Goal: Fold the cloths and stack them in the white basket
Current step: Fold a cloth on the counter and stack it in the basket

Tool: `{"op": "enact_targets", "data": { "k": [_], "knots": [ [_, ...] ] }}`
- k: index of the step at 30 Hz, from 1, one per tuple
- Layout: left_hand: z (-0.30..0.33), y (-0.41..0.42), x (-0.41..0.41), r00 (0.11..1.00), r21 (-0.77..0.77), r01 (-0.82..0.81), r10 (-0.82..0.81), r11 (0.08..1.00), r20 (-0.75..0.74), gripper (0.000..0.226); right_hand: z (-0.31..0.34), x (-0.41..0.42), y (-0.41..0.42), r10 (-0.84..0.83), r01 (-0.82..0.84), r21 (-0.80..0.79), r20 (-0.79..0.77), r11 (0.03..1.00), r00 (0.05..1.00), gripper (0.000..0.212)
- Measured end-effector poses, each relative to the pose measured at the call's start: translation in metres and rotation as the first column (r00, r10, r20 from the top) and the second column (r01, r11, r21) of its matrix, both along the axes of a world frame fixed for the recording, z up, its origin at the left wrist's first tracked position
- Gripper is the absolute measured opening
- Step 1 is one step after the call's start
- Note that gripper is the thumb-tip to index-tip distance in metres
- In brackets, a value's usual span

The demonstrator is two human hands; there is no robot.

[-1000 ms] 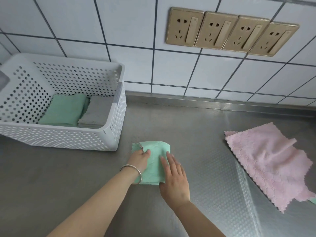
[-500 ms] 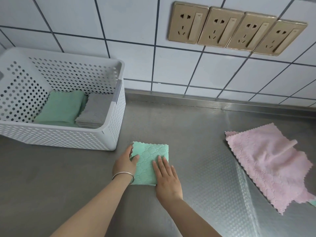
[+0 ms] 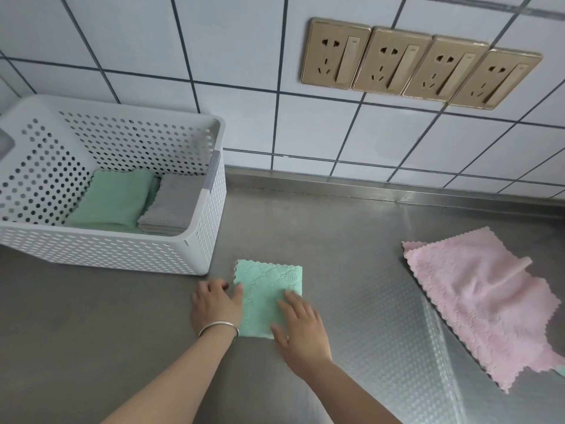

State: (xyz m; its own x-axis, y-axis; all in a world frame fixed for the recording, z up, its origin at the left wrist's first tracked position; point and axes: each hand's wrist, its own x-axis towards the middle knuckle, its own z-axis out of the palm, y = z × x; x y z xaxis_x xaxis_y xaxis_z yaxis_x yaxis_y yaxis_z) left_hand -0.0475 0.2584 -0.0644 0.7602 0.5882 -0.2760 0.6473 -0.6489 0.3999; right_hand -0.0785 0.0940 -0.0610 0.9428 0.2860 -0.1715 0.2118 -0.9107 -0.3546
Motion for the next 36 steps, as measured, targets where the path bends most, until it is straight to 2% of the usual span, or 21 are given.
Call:
{"op": "enact_targets", "data": {
  "k": [1, 3, 5, 6, 8, 10, 13, 15, 16, 19, 21, 23, 26, 29, 32, 36],
  "knots": [
    [0.001, -0.001, -0.002, 1.000, 0.003, 0.001, -0.001, 1.000, -0.005, 0.037, 0.001, 0.001, -0.001, -0.102, 0.099, 0.140, 0.018, 0.985, 0.995, 0.050],
    [0.001, -0.004, -0.006, 0.999, 0.011, 0.020, -0.019, 1.000, -0.045, 0.039, 0.009, 0.005, 0.002, -0.337, 0.378, 0.321, -0.177, 0.869, 0.925, 0.043],
    [0.002, -0.007, -0.010, 0.996, 0.022, 0.043, -0.041, 0.999, -0.085, 0.039, 0.015, 0.010, 0.001, -0.500, 0.618, 0.374, -0.369, 0.692, 0.783, 0.038],
    [0.002, -0.007, -0.011, 0.994, 0.011, 0.047, -0.045, 0.999, -0.095, 0.038, 0.017, 0.012, 0.000, -0.516, 0.676, 0.367, -0.446, 0.640, 0.731, 0.034],
    [0.004, -0.008, -0.015, 0.992, -0.033, 0.049, -0.053, 0.998, -0.119, 0.034, 0.019, 0.014, -0.003, -0.473, 0.724, 0.325, -0.583, 0.609, 0.660, 0.023],
    [0.008, -0.010, -0.021, 0.986, -0.060, 0.065, -0.074, 0.996, -0.148, 0.030, 0.017, 0.012, -0.010, -0.426, 0.723, 0.277, -0.654, 0.633, 0.625, 0.008],
    [0.018, -0.016, -0.033, 0.987, -0.144, 0.050, -0.071, 0.988, -0.145, 0.025, 0.017, 0.006, -0.019, -0.389, 0.719, 0.277, -0.690, 0.637, 0.611, 0.023],
    [0.024, -0.020, -0.042, 0.996, -0.255, -0.014, -0.010, 0.967, -0.093, 0.015, 0.022, 0.002, -0.027, -0.365, 0.739, 0.297, -0.721, 0.605, 0.589, 0.022],
    [0.028, -0.021, -0.046, 0.998, -0.316, -0.045, 0.028, 0.948, -0.058, 0.011, 0.026, 0.001, -0.032, -0.354, 0.740, 0.310, -0.726, 0.597, 0.589, 0.021],
    [0.040, -0.021, -0.051, 0.993, -0.473, -0.043, 0.092, 0.880, 0.080, 0.018, 0.044, 0.004, -0.047, -0.292, 0.713, 0.399, -0.715, 0.576, 0.636, 0.021],
    [0.057, -0.021, -0.052, 0.971, -0.565, -0.008, 0.141, 0.825, 0.193, 0.021, 0.063, 0.009, -0.054, -0.240, 0.678, 0.466, -0.694, 0.569, 0.678, 0.022],
    [0.076, -0.021, -0.052, 0.928, -0.596, 0.059, 0.176, 0.801, 0.328, 0.026, 0.086, 0.014, -0.057, -0.191, 0.639, 0.529, -0.667, 0.558, 0.720, 0.018],
    [0.108, -0.012, -0.050, 0.843, -0.537, 0.145, 0.180, 0.831, 0.507, 0.038, 0.124, 0.024, -0.049, -0.122, 0.577, 0.611, -0.623, 0.542, 0.773, 0.021],
    [0.145, 0.005, -0.043, 0.739, -0.513, 0.210, 0.208, 0.832, 0.640, 0.036, 0.163, 0.039, -0.029, -0.077, 0.511, 0.691, -0.555, 0.512, 0.828, 0.016],
    [0.180, 0.040, -0.035, 0.643, -0.471, 0.239, 0.225, 0.849, 0.732, 0.033, 0.197, 0.055, 0.011, -0.061, 0.453, 0.736, -0.493, 0.502, 0.868, 0.016],
    [0.214, 0.106, -0.012, 0.592, -0.357, 0.225, 0.164, 0.907, 0.789, 0.023, 0.232, 0.079, 0.077, -0.021, 0.341, 0.776, -0.390, 0.531, 0.921, 0.013]
  ]
}}
